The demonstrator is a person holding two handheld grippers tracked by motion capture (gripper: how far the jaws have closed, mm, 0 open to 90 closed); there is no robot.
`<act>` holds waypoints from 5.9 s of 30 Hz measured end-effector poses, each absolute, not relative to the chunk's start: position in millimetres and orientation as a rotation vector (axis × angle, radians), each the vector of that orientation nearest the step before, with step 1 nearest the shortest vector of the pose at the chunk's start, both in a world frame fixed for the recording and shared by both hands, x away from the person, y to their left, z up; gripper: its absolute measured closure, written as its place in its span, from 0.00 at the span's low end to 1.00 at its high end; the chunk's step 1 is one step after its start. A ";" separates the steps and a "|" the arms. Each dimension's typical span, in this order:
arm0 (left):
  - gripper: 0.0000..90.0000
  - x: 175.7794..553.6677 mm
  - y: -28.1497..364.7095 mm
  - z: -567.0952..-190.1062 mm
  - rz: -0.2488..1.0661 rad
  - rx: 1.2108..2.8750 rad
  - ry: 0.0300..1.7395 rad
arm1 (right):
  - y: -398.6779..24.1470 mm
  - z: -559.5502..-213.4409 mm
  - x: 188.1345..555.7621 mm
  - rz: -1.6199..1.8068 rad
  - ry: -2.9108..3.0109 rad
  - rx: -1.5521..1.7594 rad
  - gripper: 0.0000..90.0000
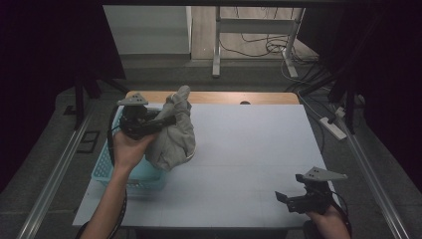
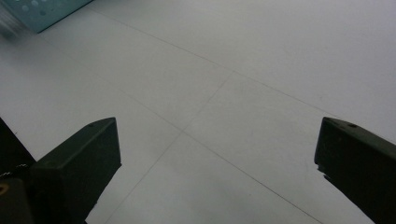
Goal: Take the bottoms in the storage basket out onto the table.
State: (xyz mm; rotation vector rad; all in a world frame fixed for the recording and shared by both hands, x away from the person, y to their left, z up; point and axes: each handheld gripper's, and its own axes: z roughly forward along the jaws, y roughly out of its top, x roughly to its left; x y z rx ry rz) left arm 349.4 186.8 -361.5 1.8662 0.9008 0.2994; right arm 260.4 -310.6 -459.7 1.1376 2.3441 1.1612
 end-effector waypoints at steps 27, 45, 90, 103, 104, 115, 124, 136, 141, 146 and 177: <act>0.70 356.6 119.6 -369.8 0.249 1.930 0.761 | -310.2 -460.0 260.6 1.154 2.350 1.139 0.01; 0.70 365.0 86.8 -386.0 0.209 1.958 0.715 | -310.0 -460.1 260.8 1.147 2.357 1.142 0.01; 0.68 406.5 22.4 -442.6 0.132 2.087 0.760 | -312.1 -460.2 261.6 1.158 2.340 1.165 0.01; 0.65 416.0 14.6 -469.1 0.088 2.128 0.820 | -311.4 -460.5 262.0 1.154 2.350 1.164 0.01; 0.65 416.8 13.9 -473.0 0.082 2.125 0.832 | -311.8 -460.4 262.0 1.154 2.345 1.170 0.01; 0.60 421.6 7.0 -490.2 0.050 2.173 0.847 | -311.7 -460.4 262.0 1.153 2.345 1.169 0.01; 0.50 425.1 -0.2 -499.5 0.038 2.235 0.840 | -311.5 -460.6 262.0 1.150 2.349 1.167 0.01; 0.37 424.3 -7.3 -505.6 0.044 2.282 0.807 | -311.1 -460.7 262.2 1.145 2.355 1.164 0.01; 0.30 423.4 -10.2 -508.3 0.044 2.288 0.797 | -310.3 -460.9 262.3 1.139 2.364 1.160 0.01; 0.17 421.7 -13.6 -513.5 0.028 2.290 0.766 | -309.7 -461.2 262.6 1.131 2.367 1.156 0.01; 0.00 420.5 -9.8 -503.9 -0.015 2.226 0.718 | -310.6 -461.1 262.7 1.139 2.365 1.165 0.01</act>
